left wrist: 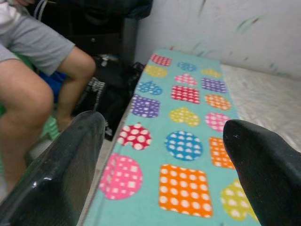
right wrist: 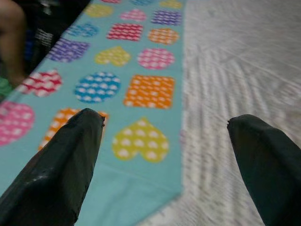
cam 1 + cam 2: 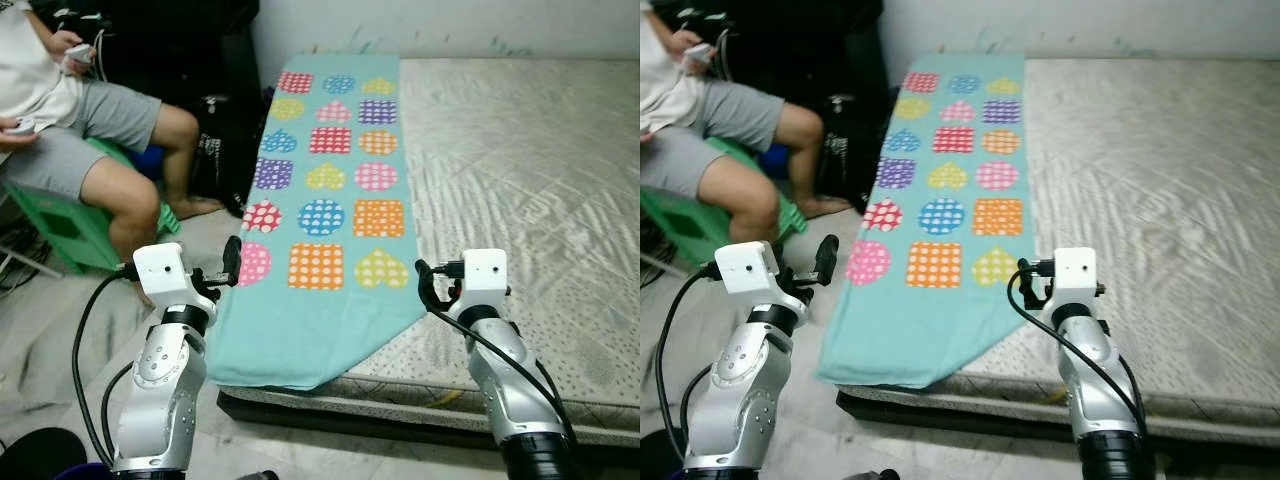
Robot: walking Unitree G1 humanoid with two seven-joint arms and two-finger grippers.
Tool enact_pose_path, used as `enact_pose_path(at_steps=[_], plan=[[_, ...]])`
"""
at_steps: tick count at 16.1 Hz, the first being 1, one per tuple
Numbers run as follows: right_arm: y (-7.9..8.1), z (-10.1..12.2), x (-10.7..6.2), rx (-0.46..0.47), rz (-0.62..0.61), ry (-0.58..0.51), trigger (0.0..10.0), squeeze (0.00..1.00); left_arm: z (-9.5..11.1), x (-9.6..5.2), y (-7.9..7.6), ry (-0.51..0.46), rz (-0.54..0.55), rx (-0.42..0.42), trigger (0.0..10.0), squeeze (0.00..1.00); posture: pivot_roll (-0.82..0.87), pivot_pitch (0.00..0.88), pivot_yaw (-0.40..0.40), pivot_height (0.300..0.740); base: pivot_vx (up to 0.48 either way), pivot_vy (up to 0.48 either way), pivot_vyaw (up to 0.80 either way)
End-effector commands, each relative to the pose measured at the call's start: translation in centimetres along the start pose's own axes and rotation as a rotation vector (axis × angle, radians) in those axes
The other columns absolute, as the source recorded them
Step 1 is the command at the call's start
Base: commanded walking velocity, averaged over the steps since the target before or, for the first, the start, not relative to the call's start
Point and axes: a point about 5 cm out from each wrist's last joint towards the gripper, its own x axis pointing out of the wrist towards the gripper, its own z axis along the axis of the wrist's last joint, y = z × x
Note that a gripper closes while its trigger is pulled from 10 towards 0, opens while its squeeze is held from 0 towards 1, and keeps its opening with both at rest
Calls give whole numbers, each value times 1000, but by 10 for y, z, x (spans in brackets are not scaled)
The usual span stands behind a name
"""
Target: Clean up the room
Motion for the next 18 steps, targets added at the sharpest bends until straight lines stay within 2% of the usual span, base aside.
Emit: enact_pose_path(at_steps=[1,5,15,18], plan=[[-2,-4,-1,8,-9,22,10000,0,-2,-1,0,10,3,7,10000,0,-144,103,81,740,0,0,-800],[-3,-3,-2,16,-17,3,10000,0,-3,-2,3,12,6,8,10000,0,-144,98,83,740,0,0,-800],[-4,-3,-3,4,-21,-9,10000,0,-2,-3,1,8,-3,4,10000,0,-143,109,89,740,0,0,0],[-7,-1,-6,16,-33,-30,10000,0,-4,-8,9,21,22,11,10000,0,-141,131,90,740,0,0,0]])
